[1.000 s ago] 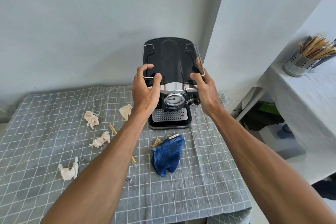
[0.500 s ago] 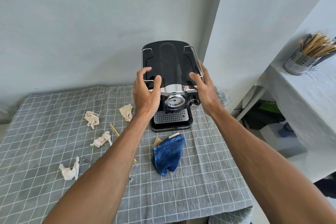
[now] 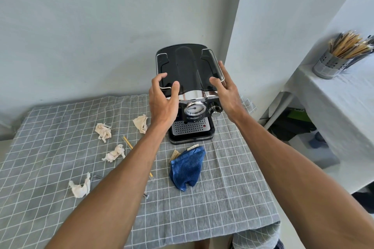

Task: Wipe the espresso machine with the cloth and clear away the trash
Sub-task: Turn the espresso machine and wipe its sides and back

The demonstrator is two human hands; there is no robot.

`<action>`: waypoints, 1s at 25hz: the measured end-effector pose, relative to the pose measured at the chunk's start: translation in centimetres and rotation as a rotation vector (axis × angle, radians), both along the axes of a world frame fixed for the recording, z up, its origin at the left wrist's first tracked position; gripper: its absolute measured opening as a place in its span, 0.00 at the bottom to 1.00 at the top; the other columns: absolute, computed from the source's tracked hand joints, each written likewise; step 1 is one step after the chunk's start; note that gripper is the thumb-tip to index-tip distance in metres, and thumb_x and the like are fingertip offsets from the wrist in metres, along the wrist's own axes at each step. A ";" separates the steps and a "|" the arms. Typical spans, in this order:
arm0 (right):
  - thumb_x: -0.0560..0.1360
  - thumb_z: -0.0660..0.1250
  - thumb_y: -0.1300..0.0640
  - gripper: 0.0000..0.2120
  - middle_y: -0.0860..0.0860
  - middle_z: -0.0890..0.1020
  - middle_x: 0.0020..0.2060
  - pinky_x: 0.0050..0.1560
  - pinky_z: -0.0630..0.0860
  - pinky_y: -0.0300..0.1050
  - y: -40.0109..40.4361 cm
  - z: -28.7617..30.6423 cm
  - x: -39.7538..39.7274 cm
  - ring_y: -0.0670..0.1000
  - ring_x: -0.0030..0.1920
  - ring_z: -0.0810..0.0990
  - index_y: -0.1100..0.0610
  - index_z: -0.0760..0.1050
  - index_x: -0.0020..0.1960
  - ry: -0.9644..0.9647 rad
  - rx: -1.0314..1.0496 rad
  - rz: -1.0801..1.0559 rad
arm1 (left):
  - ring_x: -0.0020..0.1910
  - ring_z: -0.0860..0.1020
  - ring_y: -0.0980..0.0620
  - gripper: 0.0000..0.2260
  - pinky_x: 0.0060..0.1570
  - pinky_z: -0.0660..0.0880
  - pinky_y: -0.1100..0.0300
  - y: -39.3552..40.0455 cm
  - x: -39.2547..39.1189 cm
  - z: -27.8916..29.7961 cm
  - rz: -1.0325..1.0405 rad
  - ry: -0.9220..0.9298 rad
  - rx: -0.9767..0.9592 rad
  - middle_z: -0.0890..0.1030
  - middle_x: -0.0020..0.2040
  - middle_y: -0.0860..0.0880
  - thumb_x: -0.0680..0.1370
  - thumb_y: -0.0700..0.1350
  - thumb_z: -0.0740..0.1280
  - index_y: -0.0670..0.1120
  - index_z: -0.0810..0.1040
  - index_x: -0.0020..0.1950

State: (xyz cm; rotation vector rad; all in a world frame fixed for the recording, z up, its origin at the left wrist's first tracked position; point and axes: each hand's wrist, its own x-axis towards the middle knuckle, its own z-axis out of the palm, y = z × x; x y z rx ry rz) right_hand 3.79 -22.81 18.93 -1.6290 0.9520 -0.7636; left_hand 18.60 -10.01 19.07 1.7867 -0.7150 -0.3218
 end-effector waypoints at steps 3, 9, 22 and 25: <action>0.79 0.62 0.32 0.28 0.46 0.73 0.76 0.75 0.69 0.62 0.4 0.4 -0.6 0.51 0.74 0.74 0.25 0.58 0.76 0.028 -0.102 -0.006 | 0.72 0.70 0.47 0.22 0.63 0.65 0.55 0.4 0.4 0.1 -0.046 0.002 0.023 0.68 0.78 0.51 0.81 0.62 0.65 0.63 0.66 0.74; 0.83 0.58 0.35 0.32 0.53 0.71 0.77 0.75 0.66 0.54 0.4 1.5 -1.0 0.57 0.76 0.70 0.39 0.51 0.83 0.208 -0.166 0.086 | 0.77 0.66 0.50 0.29 0.66 0.62 0.56 2.2 2.3 0.9 -0.096 -0.083 0.095 0.66 0.80 0.49 0.80 0.65 0.62 0.62 0.61 0.80; 0.80 0.70 0.47 0.10 0.51 0.76 0.72 0.73 0.69 0.44 9.5 7.0 0.2 0.49 0.74 0.72 0.49 0.87 0.56 0.266 -0.621 0.053 | 0.74 0.71 0.45 0.35 0.72 0.67 0.46 12.6 5.3 4.4 -0.022 -0.169 0.185 0.67 0.80 0.48 0.80 0.68 0.59 0.55 0.56 0.83; 0.83 0.67 0.48 0.13 0.52 0.75 0.73 0.74 0.70 0.52 12.9 7.0 1.7 0.51 0.75 0.71 0.51 0.84 0.63 0.269 -0.645 0.098 | 0.74 0.71 0.45 0.36 0.72 0.67 0.47 16.0 6.6 4.9 -0.014 -0.180 0.198 0.67 0.80 0.46 0.80 0.69 0.59 0.56 0.56 0.83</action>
